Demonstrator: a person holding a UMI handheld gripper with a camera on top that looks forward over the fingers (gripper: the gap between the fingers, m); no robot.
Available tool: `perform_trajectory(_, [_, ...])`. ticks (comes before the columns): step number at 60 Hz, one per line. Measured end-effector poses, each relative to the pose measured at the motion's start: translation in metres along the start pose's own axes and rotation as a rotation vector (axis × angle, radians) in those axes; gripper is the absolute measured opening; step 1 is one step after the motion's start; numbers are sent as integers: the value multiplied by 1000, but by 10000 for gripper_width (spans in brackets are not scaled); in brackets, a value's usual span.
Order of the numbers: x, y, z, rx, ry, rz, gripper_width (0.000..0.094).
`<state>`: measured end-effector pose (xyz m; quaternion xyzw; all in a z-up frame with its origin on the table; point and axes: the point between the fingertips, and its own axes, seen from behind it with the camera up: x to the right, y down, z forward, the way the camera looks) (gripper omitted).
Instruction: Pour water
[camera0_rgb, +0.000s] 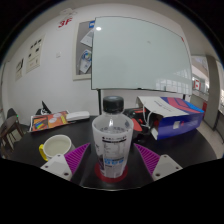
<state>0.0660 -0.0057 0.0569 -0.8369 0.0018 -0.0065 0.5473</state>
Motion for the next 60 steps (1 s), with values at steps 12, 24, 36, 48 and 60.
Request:
perform_trajectory(12, [-4, -10, -77, -4, 56, -23, 851])
perform_trajectory(24, [-22, -19, -198, 5, 110, -57, 844])
perform_trajectory(36, [-55, -9, -328, -3, 121, -56, 846])
perform_trajectory(48, [-70, 7, -404, -5, 126, -26, 844])
perform_trajectory(60, [-73, 19, -432, -21, 144, -5, 843])
